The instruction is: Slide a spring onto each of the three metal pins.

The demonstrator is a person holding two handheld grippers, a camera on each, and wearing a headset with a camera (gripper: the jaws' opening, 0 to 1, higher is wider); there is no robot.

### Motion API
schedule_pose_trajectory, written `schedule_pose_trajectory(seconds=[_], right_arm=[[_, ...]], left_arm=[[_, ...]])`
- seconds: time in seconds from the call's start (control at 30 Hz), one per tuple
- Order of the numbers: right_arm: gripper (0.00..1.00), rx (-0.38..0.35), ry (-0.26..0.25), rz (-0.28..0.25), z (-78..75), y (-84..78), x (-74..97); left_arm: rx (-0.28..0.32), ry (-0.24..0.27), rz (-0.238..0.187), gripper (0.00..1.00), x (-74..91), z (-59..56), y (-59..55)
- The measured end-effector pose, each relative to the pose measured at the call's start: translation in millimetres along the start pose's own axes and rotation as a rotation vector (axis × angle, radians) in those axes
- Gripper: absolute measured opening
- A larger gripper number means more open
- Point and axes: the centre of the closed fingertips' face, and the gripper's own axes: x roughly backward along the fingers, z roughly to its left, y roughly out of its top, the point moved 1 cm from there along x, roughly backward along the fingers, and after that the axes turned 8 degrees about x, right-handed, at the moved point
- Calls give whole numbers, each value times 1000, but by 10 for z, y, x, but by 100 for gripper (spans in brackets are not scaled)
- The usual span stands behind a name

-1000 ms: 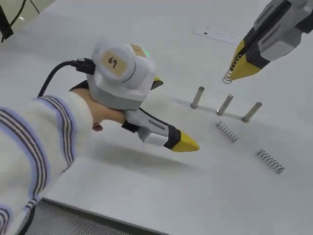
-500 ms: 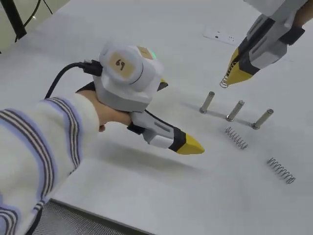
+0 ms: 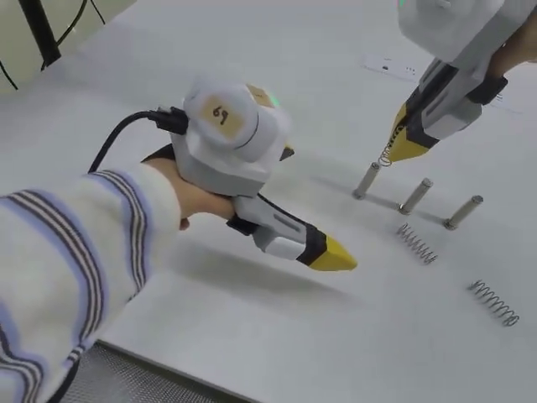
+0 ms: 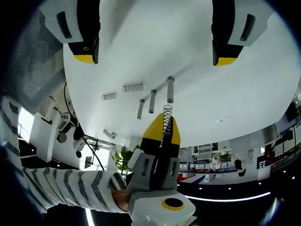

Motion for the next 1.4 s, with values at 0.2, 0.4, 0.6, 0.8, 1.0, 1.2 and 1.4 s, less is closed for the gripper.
schedule_pose_trajectory(seconds=[0.2,0.4,0.6,0.8,1.0,1.2,1.4], right_arm=[[8,6,5,-10,9,52,-30],[8,10,10,-3,-2,49,-60],[8,5,16,2,-42,48,-82],[8,8,23,10,-35,39,-90],[8,20,24,15,-30,31,-83],[8,29,38,36,-8,-11,-114],[8,31,40,40,-16,-29,-188]], left_arm=[[1,0,-11,98,18,17,-5],[26,2,-40,98,46,16,81],[22,4,-35,98,50,11,88],[19,4,-13,98,48,11,34],[15,9,-13,98,40,21,33],[20,9,-21,98,49,34,56],[21,11,-12,97,53,39,38]])
